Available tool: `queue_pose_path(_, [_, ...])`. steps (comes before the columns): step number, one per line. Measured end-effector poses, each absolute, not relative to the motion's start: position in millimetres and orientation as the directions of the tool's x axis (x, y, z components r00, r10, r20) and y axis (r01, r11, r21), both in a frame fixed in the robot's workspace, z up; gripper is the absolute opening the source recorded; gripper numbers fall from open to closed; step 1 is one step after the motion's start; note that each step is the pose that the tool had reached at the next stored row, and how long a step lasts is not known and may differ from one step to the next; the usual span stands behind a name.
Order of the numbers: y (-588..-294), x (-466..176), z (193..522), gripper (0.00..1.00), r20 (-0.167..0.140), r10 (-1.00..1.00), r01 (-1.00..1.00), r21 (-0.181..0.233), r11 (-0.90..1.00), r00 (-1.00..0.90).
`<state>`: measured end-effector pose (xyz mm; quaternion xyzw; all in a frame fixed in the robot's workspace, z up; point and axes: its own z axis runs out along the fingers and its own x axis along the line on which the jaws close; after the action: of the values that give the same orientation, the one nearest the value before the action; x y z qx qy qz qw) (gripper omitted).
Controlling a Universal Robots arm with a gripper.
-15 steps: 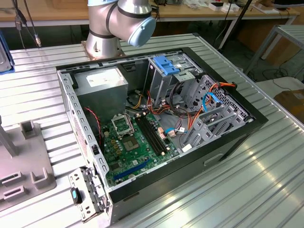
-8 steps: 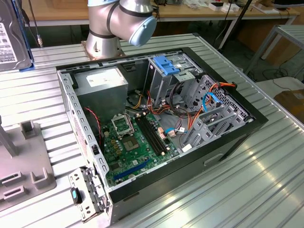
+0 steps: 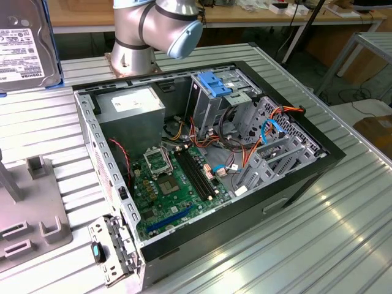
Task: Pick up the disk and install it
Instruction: 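Pick up the disk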
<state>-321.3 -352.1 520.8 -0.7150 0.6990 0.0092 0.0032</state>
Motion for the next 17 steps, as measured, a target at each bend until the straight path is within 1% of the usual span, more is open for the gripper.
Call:
queue_pose_path(12, [-352.1, -277.7, 520.8, 0.37, -0.018, -1.000, -1.000, 0.008, -0.023, 0.023])
queue_pose_path(17, [-352.1, -277.0, 520.8, 0.37, -0.018, -1.000, -1.000, 0.008, -0.023, 0.022])
